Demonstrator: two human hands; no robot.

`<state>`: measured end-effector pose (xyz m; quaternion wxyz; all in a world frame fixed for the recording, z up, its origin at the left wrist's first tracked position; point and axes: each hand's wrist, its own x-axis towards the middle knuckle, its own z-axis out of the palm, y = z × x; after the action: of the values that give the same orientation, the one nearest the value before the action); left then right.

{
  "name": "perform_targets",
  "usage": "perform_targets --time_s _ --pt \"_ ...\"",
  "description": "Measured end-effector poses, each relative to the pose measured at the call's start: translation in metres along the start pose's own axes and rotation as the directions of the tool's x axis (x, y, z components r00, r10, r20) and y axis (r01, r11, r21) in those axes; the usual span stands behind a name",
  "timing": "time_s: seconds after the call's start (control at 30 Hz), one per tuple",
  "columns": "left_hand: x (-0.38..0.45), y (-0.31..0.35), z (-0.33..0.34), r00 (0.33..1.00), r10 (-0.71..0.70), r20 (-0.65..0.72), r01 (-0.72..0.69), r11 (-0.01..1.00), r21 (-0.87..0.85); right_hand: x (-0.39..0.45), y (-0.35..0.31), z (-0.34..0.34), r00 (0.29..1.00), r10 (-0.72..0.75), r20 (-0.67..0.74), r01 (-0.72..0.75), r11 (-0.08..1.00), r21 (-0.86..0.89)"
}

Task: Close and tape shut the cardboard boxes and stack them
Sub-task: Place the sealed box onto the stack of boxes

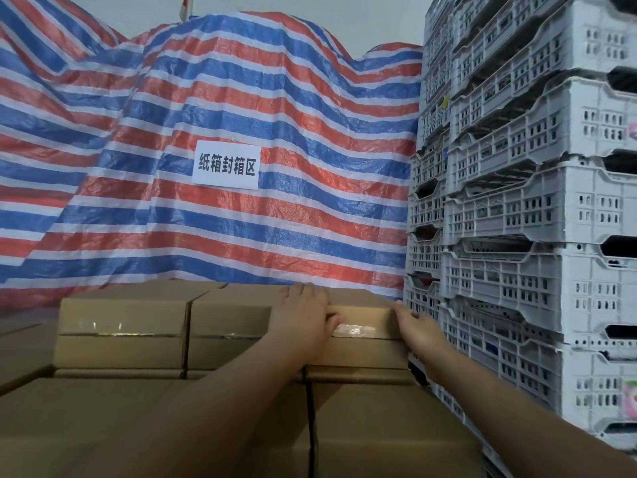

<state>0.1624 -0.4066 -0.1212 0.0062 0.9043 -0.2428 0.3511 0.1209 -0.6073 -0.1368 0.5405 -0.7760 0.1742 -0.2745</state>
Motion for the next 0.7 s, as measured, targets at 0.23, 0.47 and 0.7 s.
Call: perform_targets --time_s 0.23,0.47,0.7 --pt "-0.038 -0.035 -0.063 0.994 0.064 -0.091 -0.067 0.997 -0.037 -0.038 -0.041 -0.008 0.966 -0.215 -0.142 0.195 0.971 -0.142" --pt "-0.097 -0.088 -0.159 0.992 -0.04 -0.117 0.035 0.998 -0.049 -0.125 -0.117 -0.001 0.907 -0.4 -0.128 0.397 0.916 -0.05" --pt "-0.202 -0.143 -0.234 0.98 -0.07 -0.188 0.06 0.996 -0.06 -0.239 -0.164 0.044 0.781 -0.612 -0.123 0.623 0.776 0.098"
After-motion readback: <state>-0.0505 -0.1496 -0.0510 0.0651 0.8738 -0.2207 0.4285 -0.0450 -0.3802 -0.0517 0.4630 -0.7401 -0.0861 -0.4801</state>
